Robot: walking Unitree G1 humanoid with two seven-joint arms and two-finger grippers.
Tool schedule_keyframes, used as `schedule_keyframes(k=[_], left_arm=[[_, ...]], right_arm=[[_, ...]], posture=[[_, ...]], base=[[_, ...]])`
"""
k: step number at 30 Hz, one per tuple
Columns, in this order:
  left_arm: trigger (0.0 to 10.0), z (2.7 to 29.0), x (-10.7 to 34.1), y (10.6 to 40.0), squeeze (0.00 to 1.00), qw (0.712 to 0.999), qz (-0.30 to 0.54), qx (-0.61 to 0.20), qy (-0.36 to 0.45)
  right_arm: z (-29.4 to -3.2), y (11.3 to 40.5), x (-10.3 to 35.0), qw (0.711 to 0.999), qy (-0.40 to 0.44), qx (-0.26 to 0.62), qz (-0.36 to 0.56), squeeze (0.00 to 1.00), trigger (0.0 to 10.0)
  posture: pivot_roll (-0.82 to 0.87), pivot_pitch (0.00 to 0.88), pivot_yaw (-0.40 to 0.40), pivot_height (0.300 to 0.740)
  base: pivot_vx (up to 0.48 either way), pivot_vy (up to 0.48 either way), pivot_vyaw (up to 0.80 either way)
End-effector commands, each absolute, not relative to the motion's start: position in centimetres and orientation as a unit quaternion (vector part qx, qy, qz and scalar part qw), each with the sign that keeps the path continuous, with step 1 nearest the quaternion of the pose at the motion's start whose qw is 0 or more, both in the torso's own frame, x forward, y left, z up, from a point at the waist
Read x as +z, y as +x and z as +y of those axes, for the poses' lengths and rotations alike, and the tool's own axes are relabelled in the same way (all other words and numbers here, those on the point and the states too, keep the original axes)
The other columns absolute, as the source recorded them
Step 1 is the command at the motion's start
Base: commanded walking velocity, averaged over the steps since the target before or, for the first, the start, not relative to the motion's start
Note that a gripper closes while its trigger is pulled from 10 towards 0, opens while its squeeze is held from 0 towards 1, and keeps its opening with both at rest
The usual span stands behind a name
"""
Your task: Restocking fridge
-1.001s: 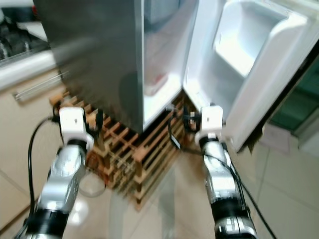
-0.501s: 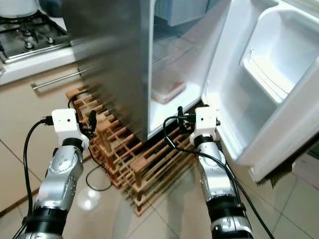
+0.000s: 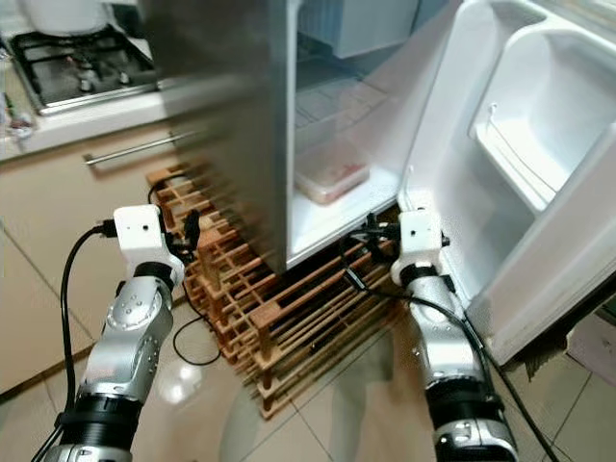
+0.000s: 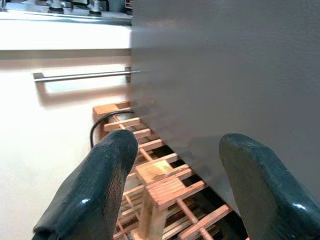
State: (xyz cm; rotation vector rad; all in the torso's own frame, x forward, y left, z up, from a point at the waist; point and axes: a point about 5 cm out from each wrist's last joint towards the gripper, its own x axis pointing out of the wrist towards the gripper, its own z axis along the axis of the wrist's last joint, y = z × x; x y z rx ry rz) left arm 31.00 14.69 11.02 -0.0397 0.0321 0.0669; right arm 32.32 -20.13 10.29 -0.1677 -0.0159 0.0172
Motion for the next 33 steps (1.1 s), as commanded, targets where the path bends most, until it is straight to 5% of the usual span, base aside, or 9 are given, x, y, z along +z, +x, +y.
schedule_keyframes(k=[1,12,17,22,26,28,33], left_arm=[[10.0,14.1,11.1,31.1,0.0,1.0,0.017,0.021,-0.013],[10.0,14.0,11.0,31.1,0.0,0.999,0.025,0.016,-0.018],[10.0,13.8,11.0,31.2,0.0,0.999,0.024,0.009,-0.021],[10.0,13.5,11.2,31.3,0.0,0.999,0.021,0.001,-0.025],[10.0,13.4,11.4,31.3,0.0,1.0,0.018,-0.003,-0.025],[10.0,13.3,11.4,31.4,0.0,1.0,0.016,-0.006,-0.024],[10.0,13.1,11.6,31.4,0.0,1.0,0.007,-0.009,0.005]], right_arm=[[-21.6,32.7,10.7,0.995,-0.098,-0.025,-0.005,0.0,10.0],[-26.8,32.6,11.2,0.975,-0.149,-0.161,0.021,0.0,10.0],[-31.6,31.7,11.8,0.935,-0.214,-0.279,0.049,0.0,10.0],[-33.4,31.3,13.3,0.915,-0.237,-0.325,0.026,0.0,10.0],[-30.8,32.5,13.9,0.941,-0.211,-0.263,-0.024,0.0,10.0],[-26.3,33.6,14.0,0.969,-0.174,-0.16,-0.074,0.0,10.0],[-22.1,33.4,11.7,0.992,-0.089,-0.082,-0.042,0.0,10.0]], posture=[[-0.07,0.0,-0.041,0.74],[-0.07,0.0,-0.039,0.74],[-0.07,0.0,-0.039,0.74],[-0.07,0.0,-0.039,0.74],[-0.07,0.0,-0.039,0.74],[-0.07,0.0,-0.039,0.74],[-0.06,0.0,-0.041,0.74]], base=[[0.0,0.0,0.0],[0.0,0.0,0.0],[0.0,0.0,0.0],[0.0,0.0,0.0],[0.0,0.0,0.0],[0.0,0.0,0.0],[0.0,0.0,0.0]])
